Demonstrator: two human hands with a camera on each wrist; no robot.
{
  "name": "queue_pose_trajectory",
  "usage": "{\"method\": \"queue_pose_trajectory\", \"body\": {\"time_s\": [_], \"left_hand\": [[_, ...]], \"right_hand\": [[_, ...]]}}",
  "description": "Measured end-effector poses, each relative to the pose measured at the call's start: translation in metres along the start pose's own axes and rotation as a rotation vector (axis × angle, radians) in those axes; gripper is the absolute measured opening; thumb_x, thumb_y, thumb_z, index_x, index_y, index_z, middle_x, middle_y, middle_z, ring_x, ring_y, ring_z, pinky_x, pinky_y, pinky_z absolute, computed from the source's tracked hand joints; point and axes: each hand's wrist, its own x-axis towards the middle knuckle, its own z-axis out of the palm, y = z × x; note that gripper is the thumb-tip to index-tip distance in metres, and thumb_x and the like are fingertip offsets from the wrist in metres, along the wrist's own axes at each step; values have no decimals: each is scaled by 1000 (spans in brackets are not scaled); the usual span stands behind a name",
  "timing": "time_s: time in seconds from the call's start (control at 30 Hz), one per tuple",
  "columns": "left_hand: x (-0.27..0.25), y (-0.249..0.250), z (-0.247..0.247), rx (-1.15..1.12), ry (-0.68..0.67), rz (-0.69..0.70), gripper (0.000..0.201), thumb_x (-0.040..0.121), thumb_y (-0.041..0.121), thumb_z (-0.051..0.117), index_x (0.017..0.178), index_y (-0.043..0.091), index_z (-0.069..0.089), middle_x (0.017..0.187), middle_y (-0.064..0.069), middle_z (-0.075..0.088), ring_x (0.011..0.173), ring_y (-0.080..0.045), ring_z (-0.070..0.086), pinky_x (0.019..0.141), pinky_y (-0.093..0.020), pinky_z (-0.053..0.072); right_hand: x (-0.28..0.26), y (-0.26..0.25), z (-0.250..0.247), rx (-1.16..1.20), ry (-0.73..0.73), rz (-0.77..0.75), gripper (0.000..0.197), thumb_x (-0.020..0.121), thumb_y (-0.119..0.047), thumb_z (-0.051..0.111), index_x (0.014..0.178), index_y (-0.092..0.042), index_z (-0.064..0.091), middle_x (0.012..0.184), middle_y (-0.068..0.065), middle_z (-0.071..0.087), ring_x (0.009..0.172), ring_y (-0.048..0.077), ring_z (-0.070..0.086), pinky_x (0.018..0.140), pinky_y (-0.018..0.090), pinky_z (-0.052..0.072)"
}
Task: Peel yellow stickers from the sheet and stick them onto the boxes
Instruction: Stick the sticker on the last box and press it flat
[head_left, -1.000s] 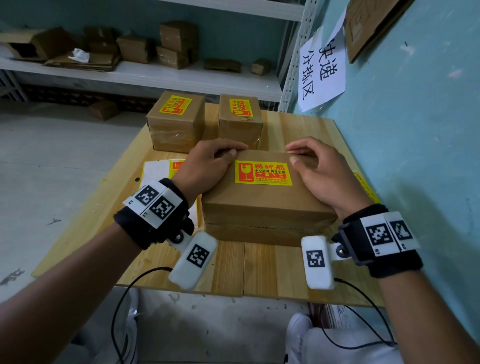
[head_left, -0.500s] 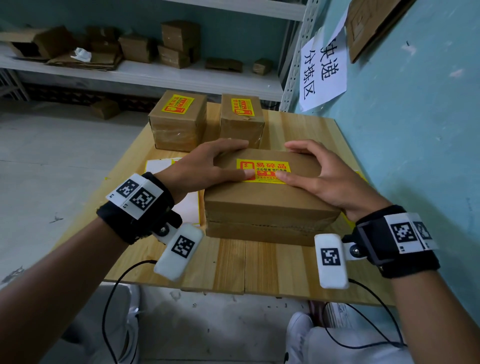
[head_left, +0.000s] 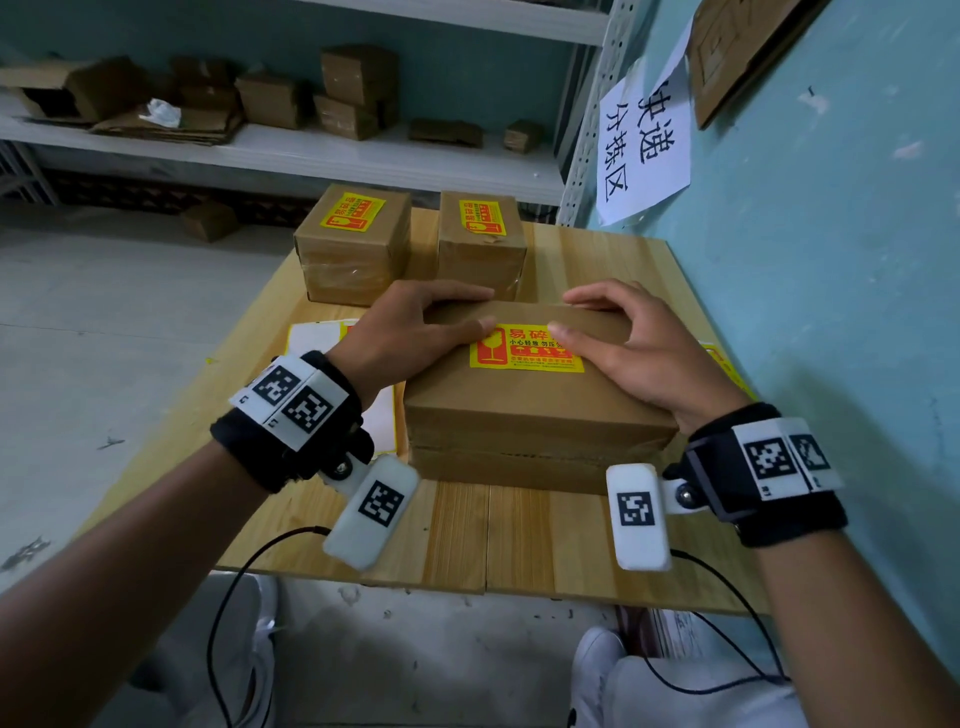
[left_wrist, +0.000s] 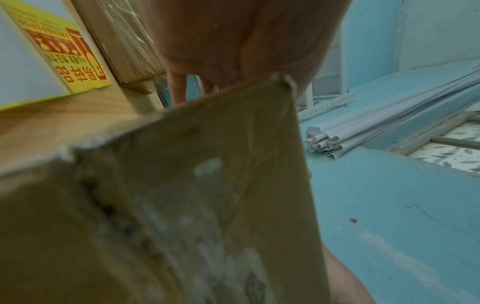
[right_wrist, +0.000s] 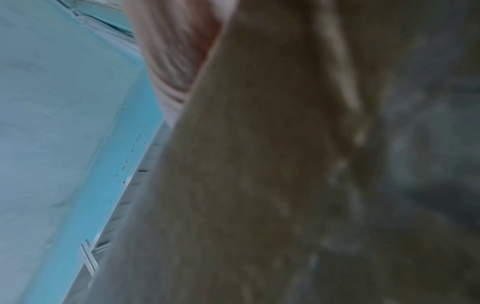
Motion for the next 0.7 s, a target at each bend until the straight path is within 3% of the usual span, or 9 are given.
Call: {"method": "queue_pose_trajectory", "body": {"time_s": [0.07, 0.17, 0.27, 0.33, 0.4, 0.53, 0.7], "left_hand": [[1, -1, 0, -1, 7, 5, 33, 93, 32, 61, 125, 34, 63, 101, 28, 51, 95, 6, 54, 72, -9, 45], [2, -2, 0, -11, 22, 2, 30, 99, 26, 52, 125, 31, 64, 102, 24, 56, 94, 5, 55, 73, -9, 45], [0, 0, -2, -5, -18, -16, 33, 95, 36, 56, 127, 34, 62, 107, 23, 55, 97, 4, 55, 74, -11, 47], [-3, 1, -5, 21, -56, -14, 43, 86, 44, 65, 129, 38, 59, 108, 29, 51, 97, 10, 52, 71, -8, 45], [-5, 0, -8, 50, -94, 0, 56, 78, 46, 72, 131, 39, 56, 111, 31, 48, 98, 12, 50, 72, -8, 44], [-5, -3, -15, 52, -165, 11, 67, 73, 45, 76, 135, 41, 51, 129, 23, 47, 108, 9, 49, 81, -11, 44], [-4, -4, -20, 21, -210, -3, 67, 72, 45, 75, 134, 43, 52, 138, 21, 46, 125, -2, 44, 100, -23, 43]], "right_hand": [[3, 1, 0, 30, 30, -8, 26, 90, -32, 70, 115, -29, 66, 119, -8, 61, 117, 8, 55, 104, 31, 46], [5, 0, -1, 44, 69, -21, 20, 97, -16, 59, 113, -24, 67, 115, -7, 65, 105, -1, 58, 95, 21, 46], [1, -2, -1, 33, 44, -9, 23, 94, -31, 65, 117, -26, 65, 117, -9, 62, 107, -2, 56, 96, 21, 47], [-4, -2, -2, -11, -7, -6, 43, 84, -49, 71, 122, -30, 62, 120, -11, 56, 115, 2, 53, 98, 23, 44], [-7, -2, -4, -48, -47, -23, 56, 76, -56, 74, 126, -33, 59, 123, -12, 52, 120, 4, 49, 102, 25, 42], [-12, 0, -13, 51, -115, -34, 63, 72, -51, 76, 129, -33, 58, 129, -14, 54, 121, 1, 52, 104, 26, 45], [-14, 4, -22, 174, -181, -22, 59, 74, -44, 77, 129, -36, 59, 128, -19, 58, 111, -9, 57, 89, 14, 51]]}}
